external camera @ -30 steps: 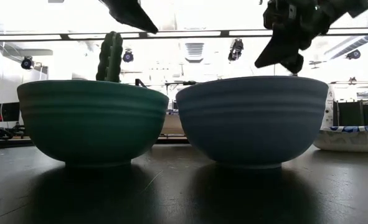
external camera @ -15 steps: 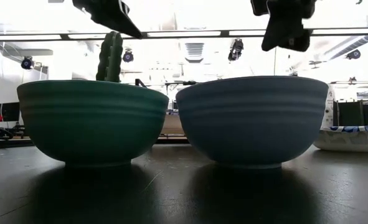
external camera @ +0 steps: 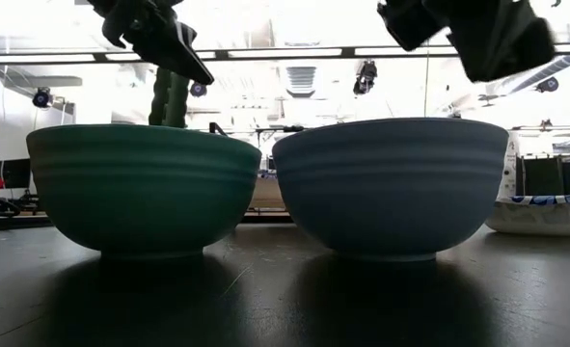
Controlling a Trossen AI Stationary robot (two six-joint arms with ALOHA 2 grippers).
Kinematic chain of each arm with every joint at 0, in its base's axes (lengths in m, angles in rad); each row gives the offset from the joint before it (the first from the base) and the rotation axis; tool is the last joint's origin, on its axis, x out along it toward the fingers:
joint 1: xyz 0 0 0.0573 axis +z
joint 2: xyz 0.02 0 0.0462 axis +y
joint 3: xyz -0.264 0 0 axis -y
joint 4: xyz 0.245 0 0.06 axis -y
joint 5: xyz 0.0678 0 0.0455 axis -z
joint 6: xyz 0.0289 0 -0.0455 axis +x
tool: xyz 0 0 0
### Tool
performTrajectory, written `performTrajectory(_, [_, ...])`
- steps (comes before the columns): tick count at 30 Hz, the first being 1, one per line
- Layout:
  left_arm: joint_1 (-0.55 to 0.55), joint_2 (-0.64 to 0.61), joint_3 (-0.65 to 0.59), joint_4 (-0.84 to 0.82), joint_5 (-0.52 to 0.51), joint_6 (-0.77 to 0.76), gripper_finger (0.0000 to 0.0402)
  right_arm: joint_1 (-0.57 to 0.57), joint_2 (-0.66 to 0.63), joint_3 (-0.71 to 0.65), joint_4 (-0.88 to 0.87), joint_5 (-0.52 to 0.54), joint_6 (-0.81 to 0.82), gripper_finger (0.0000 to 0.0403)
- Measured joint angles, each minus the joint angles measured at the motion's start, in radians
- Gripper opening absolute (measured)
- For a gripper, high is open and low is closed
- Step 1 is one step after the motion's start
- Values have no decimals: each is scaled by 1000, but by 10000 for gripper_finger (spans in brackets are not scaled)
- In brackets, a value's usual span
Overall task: Place and stack bowls onto a shelf
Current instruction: Stack the blue bowl on top of the pink bowl on the shelf
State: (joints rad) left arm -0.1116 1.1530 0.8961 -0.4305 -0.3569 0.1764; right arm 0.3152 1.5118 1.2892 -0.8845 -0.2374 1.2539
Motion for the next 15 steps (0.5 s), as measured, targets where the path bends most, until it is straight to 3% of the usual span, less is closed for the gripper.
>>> performTrajectory(6, [0,-4,2,-7,0,13,56,33,45,0,7,-32,132,26])
performTrajectory(15, [0,-10,-8,-86,-1,-26,56,32,85,0,5,42,228,135])
